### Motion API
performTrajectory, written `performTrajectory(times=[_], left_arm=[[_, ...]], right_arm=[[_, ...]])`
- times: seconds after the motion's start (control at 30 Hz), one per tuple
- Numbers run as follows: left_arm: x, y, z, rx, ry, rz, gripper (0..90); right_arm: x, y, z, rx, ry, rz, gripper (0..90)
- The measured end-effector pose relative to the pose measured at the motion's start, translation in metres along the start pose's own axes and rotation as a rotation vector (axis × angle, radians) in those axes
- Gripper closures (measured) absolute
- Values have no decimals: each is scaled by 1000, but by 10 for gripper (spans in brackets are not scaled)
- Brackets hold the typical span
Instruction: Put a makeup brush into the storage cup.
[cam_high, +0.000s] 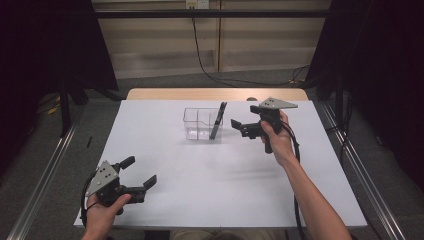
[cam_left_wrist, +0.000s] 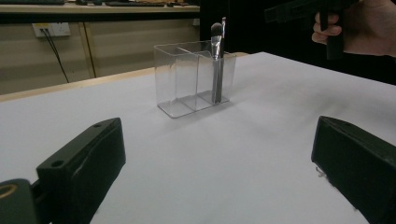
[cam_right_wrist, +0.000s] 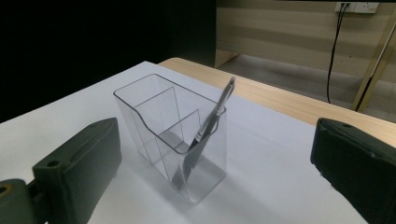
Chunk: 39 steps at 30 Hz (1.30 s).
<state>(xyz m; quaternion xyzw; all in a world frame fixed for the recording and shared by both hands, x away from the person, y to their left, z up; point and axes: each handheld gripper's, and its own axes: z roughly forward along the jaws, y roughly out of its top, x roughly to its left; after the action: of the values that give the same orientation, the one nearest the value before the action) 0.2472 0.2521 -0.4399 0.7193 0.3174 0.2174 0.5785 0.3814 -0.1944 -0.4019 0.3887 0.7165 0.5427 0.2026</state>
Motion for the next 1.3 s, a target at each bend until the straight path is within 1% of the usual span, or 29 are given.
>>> performTrajectory(times=[0.1,0.2,0.37,0.43,0.53,0.6,0.73,0.8,0.83,0.9,1.03,1.07,1.3], left_arm=[[0,0,0,1,1,0,29],[1,0,1,2,2,-1,29],[1,0,1,1,4,-2,29],[1,0,0,1,5,0,29],[1,0,0,1,7,-1,29],[1,0,0,1,8,-3,29],[2,0,-1,0,13,-1,29],[2,0,-1,0,15,0,29],[2,0,-1,-4,17,-6,29],[2,0,-2,-4,17,-3,29],[3,0,-2,-3,18,-3,29],[3,0,-2,-4,19,-4,29],[3,0,-2,-2,19,-6,29]], right_arm=[[-1,-2,-6,-9,-12,8,13],[-2,-3,-12,-6,-21,-1,12],[-3,-5,-22,-21,-26,-1,11],[-3,-7,-27,-25,-37,3,13],[-4,-9,-34,-25,-38,-1,11],[-3,-10,-38,-37,-36,2,12],[-2,-13,-46,-19,-47,-3,11],[-1,-14,-49,-18,-52,-6,11],[0,-14,-51,-24,-51,-6,11],[0,-15,-55,-31,-49,-2,11],[1,-18,-61,-34,-53,-13,12],[1,-19,-62,-43,-56,-12,13],[3,-27,-73,-44,-61,-8,12]])
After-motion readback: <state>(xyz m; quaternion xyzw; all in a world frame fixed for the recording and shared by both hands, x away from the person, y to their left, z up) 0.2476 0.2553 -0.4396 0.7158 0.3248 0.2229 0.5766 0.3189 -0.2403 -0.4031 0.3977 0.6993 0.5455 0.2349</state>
